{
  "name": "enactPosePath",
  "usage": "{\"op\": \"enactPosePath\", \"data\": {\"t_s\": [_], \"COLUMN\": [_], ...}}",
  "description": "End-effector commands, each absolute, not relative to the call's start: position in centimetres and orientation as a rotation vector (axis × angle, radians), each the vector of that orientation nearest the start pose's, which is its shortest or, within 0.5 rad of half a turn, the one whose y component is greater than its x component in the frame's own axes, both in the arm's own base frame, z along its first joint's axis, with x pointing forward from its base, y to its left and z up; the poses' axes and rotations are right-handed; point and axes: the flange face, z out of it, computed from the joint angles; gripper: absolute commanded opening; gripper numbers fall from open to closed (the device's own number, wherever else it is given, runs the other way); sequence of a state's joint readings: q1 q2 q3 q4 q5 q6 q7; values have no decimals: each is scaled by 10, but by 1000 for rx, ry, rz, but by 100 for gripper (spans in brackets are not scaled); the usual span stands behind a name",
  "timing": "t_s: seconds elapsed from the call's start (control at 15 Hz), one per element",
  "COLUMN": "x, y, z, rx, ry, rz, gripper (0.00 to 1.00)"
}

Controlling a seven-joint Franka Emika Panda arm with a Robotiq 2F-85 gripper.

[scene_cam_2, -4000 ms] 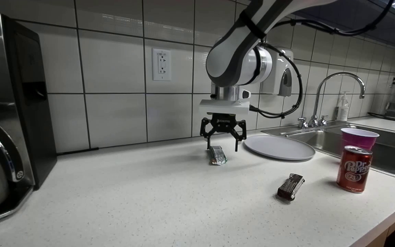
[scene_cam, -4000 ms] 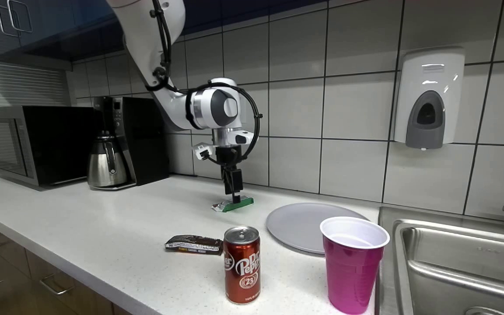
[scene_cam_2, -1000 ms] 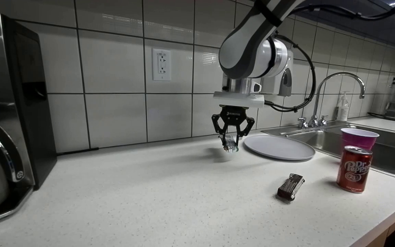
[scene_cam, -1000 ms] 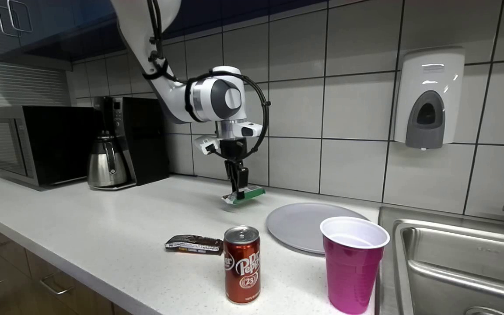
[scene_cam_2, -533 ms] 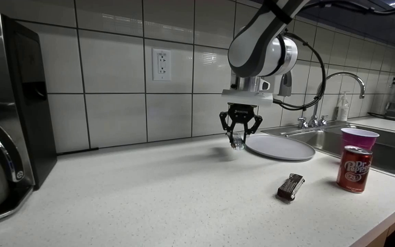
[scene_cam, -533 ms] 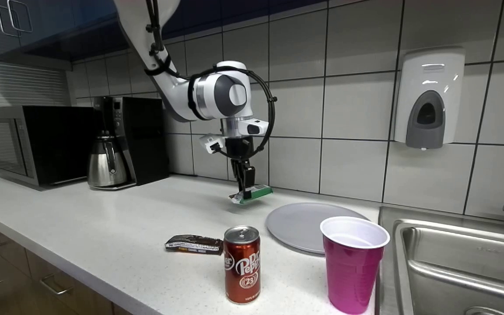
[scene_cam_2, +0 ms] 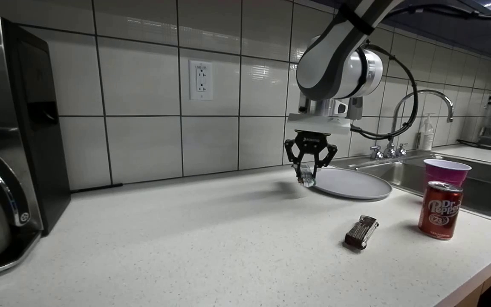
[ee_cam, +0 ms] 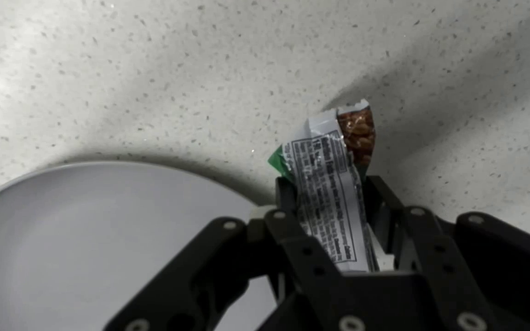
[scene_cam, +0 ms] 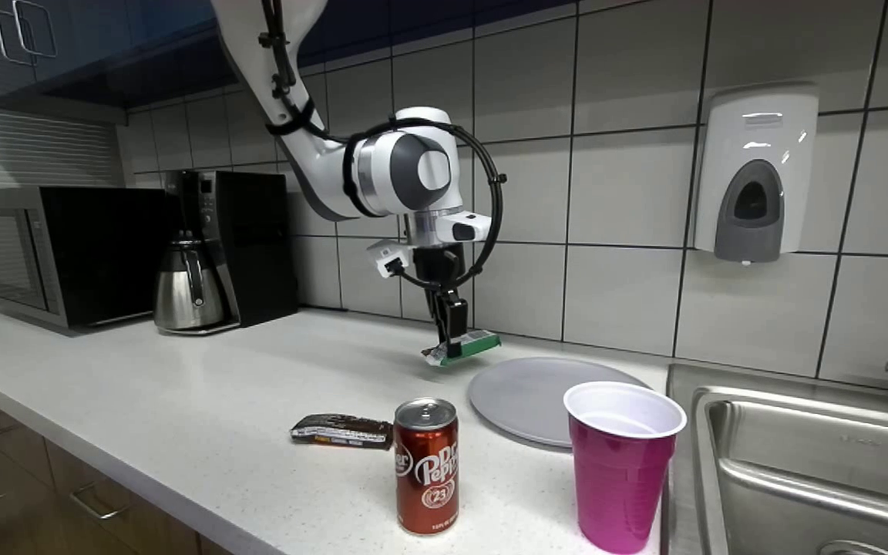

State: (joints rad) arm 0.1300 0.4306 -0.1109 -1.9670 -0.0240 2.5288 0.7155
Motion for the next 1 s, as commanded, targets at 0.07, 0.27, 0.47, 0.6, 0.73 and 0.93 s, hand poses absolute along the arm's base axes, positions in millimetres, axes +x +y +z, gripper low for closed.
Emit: {"op": "enactPosePath", "data": {"t_s": [0.07, 0.27, 0.47, 0.6, 0.73, 0.93], "x": [614, 608, 600, 594, 587, 578], "y": [-6, -19, -31, -40, -50, -65], "z": [283, 287, 290, 290, 290, 287], "rx": [-2943, -2919, -2898, -2886, -2872, -2850], "ry": [1033, 1059, 1088, 1110, 1135, 1170], "rz": [-292, -330, -359, -374, -391, -414], "gripper": [18, 18, 18, 18, 18, 18]}}
